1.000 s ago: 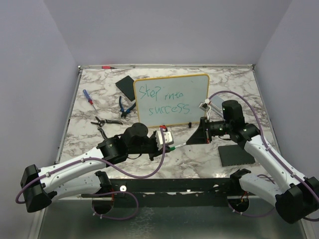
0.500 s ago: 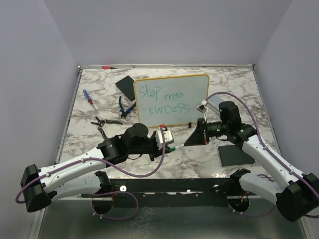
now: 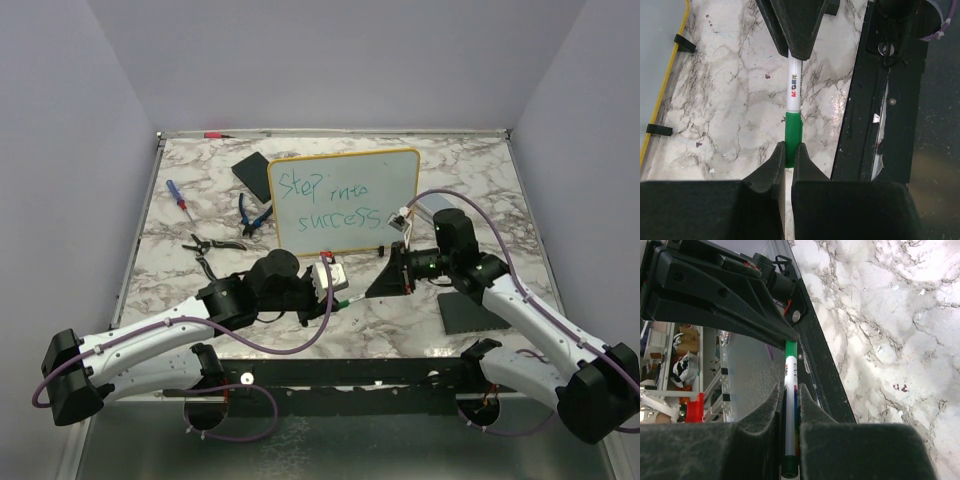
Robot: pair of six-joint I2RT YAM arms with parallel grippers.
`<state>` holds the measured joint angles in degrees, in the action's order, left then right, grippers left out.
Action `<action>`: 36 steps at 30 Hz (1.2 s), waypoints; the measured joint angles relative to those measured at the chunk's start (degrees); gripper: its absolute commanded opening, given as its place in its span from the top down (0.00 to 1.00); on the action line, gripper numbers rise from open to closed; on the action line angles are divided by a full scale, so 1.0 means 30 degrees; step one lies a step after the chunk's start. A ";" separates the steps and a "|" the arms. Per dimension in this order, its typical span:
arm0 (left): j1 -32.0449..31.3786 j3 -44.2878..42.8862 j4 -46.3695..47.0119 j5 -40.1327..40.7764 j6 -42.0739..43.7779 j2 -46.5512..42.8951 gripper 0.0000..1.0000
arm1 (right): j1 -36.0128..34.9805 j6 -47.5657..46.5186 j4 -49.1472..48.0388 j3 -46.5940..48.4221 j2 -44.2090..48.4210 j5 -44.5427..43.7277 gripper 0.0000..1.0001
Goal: Write a sentence on the whiteboard
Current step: Close the whiteboard marker at the center of the board.
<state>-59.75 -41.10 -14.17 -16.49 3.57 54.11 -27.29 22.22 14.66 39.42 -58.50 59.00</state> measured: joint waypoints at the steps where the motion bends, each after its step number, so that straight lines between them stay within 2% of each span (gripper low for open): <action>1: 0.0007 0.0066 0.0000 0.0015 -0.0073 0.0000 1.00 | -0.0058 0.0087 -0.0138 -0.0087 0.0000 -0.0073 0.98; 36: 0.0000 0.1392 -0.0903 0.0386 -0.0976 -0.0270 1.00 | -0.2929 0.1013 -0.2353 -0.0809 -0.1756 -0.2448 0.99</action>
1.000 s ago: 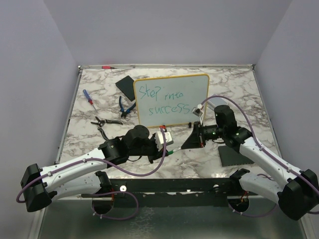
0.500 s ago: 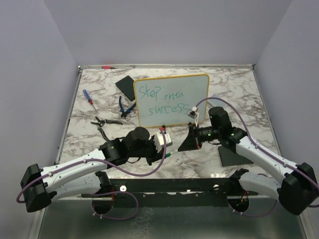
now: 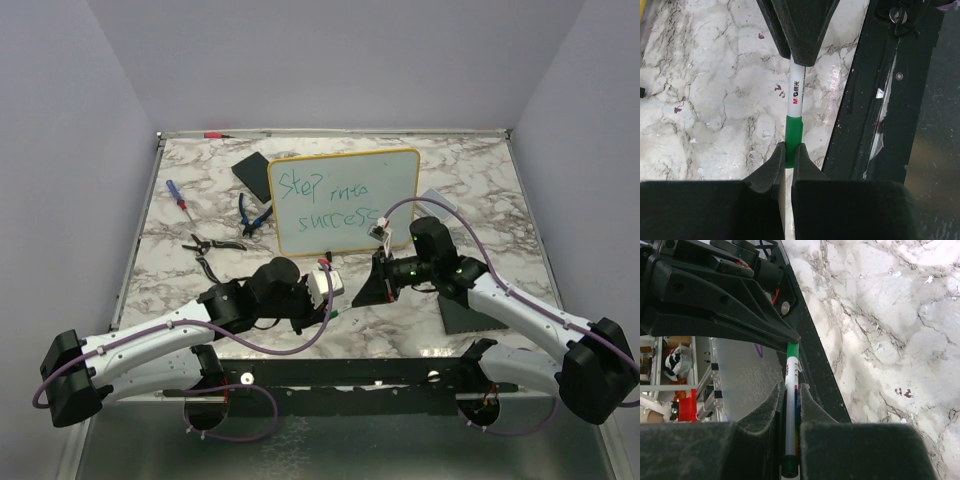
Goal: Write a sentence on the whiteboard
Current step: Close the whiteboard marker at the center of the board, then place the whiteboard marker at the center of the board.
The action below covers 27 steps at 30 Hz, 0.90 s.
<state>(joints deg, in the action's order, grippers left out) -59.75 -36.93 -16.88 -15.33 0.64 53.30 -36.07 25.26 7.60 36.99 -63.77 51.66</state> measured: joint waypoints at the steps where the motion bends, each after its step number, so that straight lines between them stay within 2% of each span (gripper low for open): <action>1: 0.0000 0.0015 -0.0022 0.0007 0.0000 -0.0022 1.00 | -0.0029 0.0058 -0.0036 -0.0007 -0.0015 -0.0022 0.99; 7: 0.0015 0.0102 -0.0029 0.0131 0.0000 -0.0131 1.00 | -0.0226 0.0160 0.0000 -0.0029 0.0219 -0.0663 0.99; 8: 0.0022 0.0102 -0.0015 0.0160 0.0000 -0.0131 0.97 | -0.0306 0.0153 0.0153 -0.0022 0.0401 -0.0991 0.99; 11: 0.0022 0.0102 0.0299 0.0561 0.0087 -0.0131 0.60 | -0.0590 0.0284 0.0918 0.0153 0.1231 -0.2550 0.99; 12: 0.0029 0.0102 0.0495 0.0831 0.0117 -0.0131 0.51 | -0.0707 0.0372 0.1158 0.0262 0.1545 -0.3235 0.99; 14: 0.0073 0.0051 0.1719 0.1464 0.0000 -0.0131 0.36 | -0.1005 0.0648 0.1741 0.0481 0.2098 -0.5049 0.99; 17: 0.0328 -0.0313 0.3220 0.2441 -0.0044 -0.0379 0.21 | -0.1180 0.1166 0.2834 0.0517 0.2820 -0.8087 0.99; 22: 0.1559 -0.0568 0.4138 0.3206 -0.0219 -0.0510 0.12 | -0.0882 0.1923 0.3854 0.0386 0.3402 -1.1111 0.97; 27: 0.3993 -0.0925 0.4175 0.3759 -0.0976 0.0095 0.08 | -0.0852 0.2499 0.3177 -0.1122 0.3381 -1.1562 0.95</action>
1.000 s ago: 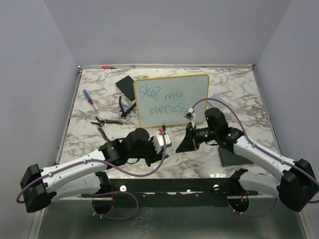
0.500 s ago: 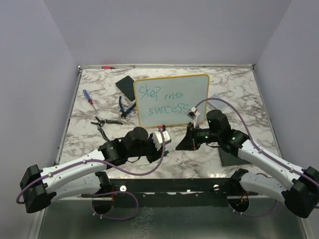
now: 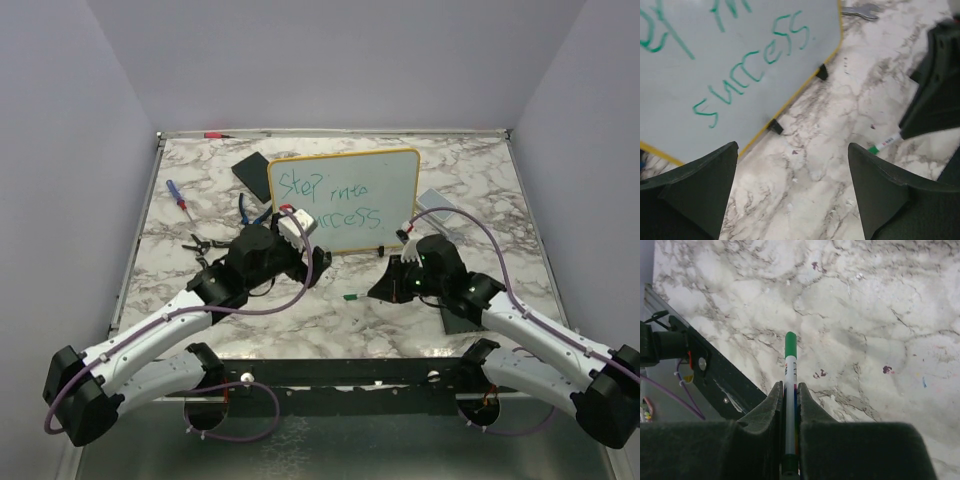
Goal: Write a sentence on the whiteboard
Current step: Place the whiteboard marker at the center of the board.
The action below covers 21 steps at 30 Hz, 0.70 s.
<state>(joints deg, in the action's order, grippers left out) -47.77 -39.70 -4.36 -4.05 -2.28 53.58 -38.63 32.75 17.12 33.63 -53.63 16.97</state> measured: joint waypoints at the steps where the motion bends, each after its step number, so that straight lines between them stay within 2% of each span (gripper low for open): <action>1: 0.0758 -0.0080 0.0000 0.0153 -0.0255 0.0131 0.07 | 0.0000 0.0131 -0.0255 -0.0415 -0.0029 0.0022 0.95; 6: 0.4109 -0.0095 0.0066 0.0583 -0.1552 0.0117 0.05 | 0.0000 0.0692 -0.1581 -0.1698 -0.0765 0.0124 0.93; 12: 0.7723 -0.0095 0.0124 0.1479 -0.2703 -0.0240 0.04 | 0.0007 0.0984 -0.3024 -0.2127 -0.2157 0.0146 0.76; 19: 0.8823 -0.0095 -0.0211 0.3264 -0.2834 -0.0641 0.02 | 0.0000 0.1115 -0.3446 -0.2200 -0.3133 -0.0495 0.46; 21: 0.9027 -0.0095 -0.0321 0.3381 -0.2965 -0.0685 0.01 | 0.0000 0.1122 -0.3468 -0.2200 -0.3169 -0.0867 0.34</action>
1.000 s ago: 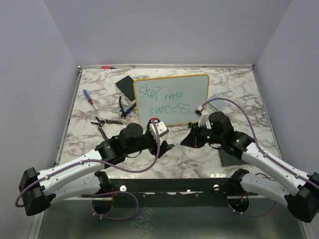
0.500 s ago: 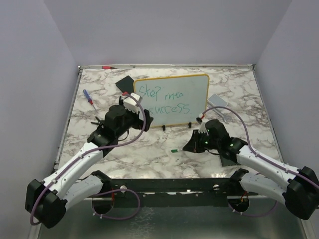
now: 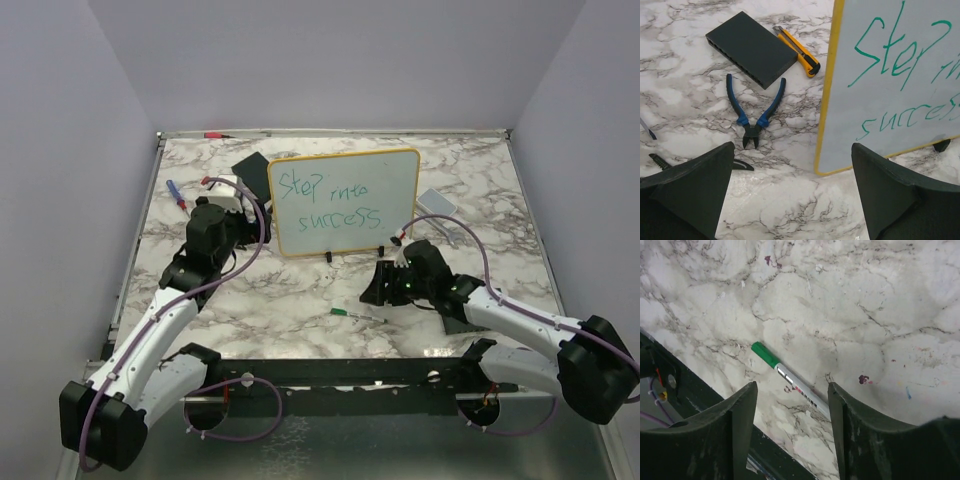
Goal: Write a sentence on the whiteboard
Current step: Place the whiteboard marker at the center of the board, then reset both arms
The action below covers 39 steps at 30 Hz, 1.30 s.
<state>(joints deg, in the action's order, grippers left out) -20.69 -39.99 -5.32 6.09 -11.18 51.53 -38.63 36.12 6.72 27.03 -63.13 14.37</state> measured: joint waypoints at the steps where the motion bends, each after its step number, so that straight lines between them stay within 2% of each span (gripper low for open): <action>1: 0.0168 0.0000 -0.0036 0.0036 -0.0073 0.0000 0.01 | 0.0000 0.0015 0.0000 0.0000 0.0000 -0.0175 0.29; 5: 0.0874 0.0000 -0.0117 0.0219 -0.0313 0.0000 0.01 | 0.0000 0.0087 0.0401 0.0080 0.0015 -0.1501 0.12; 10: 0.1902 0.0000 -0.0146 0.0474 -0.0729 0.0000 0.01 | 0.0182 0.0073 0.1836 0.0809 0.0663 -0.3657 0.02; 15: 0.2747 0.0000 -0.0262 0.0831 -0.1027 0.0000 0.01 | 0.1967 -0.0554 0.2805 0.1428 0.2463 -0.5042 0.01; 22: 0.3045 0.0000 -0.0415 0.1996 -0.1056 -0.0051 0.01 | 0.6929 -0.1989 0.4218 0.1894 0.3781 -0.6069 0.00; 23: 0.3045 0.0000 -0.0459 0.2149 -0.1049 -0.0095 0.01 | 0.8313 -0.2127 0.4262 0.1982 0.3956 -0.6135 0.00; 27: 0.3082 -0.0015 -0.0612 0.3169 -0.1115 -0.0765 0.01 | 1.1154 -0.2630 0.4087 0.2302 0.4998 -0.6426 0.01; 31: 0.3111 -0.0262 -0.0714 0.4350 -0.1443 -0.1596 0.01 | 1.1795 -0.3563 0.2885 0.2317 0.6521 -0.7089 0.02; 39: 0.3111 -0.0678 -0.0714 0.5508 -0.1362 -0.2288 0.01 | 1.1788 -0.6339 -0.2324 0.0925 0.9697 -0.7519 0.03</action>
<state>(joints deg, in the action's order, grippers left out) -11.35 -42.02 -7.46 22.61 -15.27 44.66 -3.27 17.10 -0.25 29.80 -34.04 -8.19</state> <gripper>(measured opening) 0.988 0.979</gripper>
